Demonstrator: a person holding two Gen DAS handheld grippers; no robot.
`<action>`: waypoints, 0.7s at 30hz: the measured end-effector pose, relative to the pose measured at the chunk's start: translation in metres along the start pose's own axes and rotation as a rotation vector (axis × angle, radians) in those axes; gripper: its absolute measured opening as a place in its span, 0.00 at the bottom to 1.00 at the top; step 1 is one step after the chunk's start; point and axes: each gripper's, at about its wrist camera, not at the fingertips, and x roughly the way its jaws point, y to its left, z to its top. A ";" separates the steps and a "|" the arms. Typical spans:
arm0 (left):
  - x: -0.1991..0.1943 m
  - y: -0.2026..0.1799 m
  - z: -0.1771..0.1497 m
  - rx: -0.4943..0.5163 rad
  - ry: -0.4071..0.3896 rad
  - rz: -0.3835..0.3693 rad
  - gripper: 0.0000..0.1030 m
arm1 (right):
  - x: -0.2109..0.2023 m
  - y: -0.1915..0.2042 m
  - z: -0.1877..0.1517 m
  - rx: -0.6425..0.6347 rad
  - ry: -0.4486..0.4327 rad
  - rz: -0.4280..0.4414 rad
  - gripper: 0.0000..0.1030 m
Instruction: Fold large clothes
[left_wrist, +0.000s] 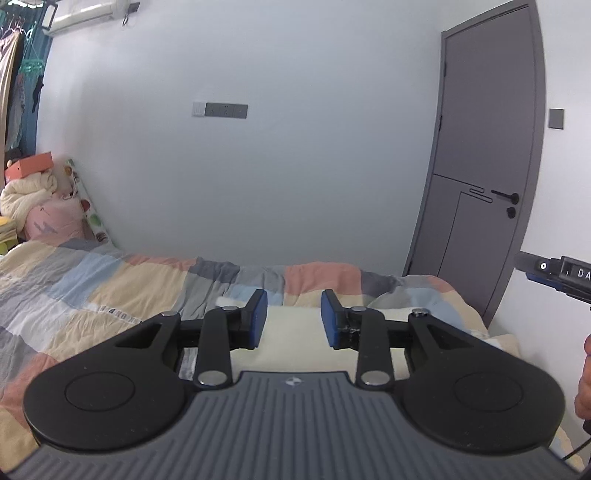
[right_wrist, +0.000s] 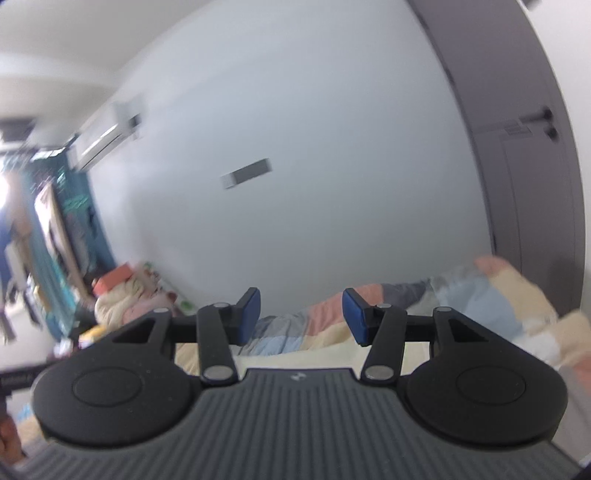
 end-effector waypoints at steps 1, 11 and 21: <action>-0.007 -0.002 -0.002 0.002 -0.006 -0.006 0.36 | -0.007 0.005 -0.001 -0.016 0.001 0.007 0.51; -0.051 -0.002 -0.048 0.013 -0.004 -0.012 0.37 | -0.052 0.031 -0.031 -0.111 0.019 0.014 0.52; -0.063 0.005 -0.082 0.001 0.006 0.021 0.37 | -0.062 0.048 -0.066 -0.132 0.108 -0.053 0.51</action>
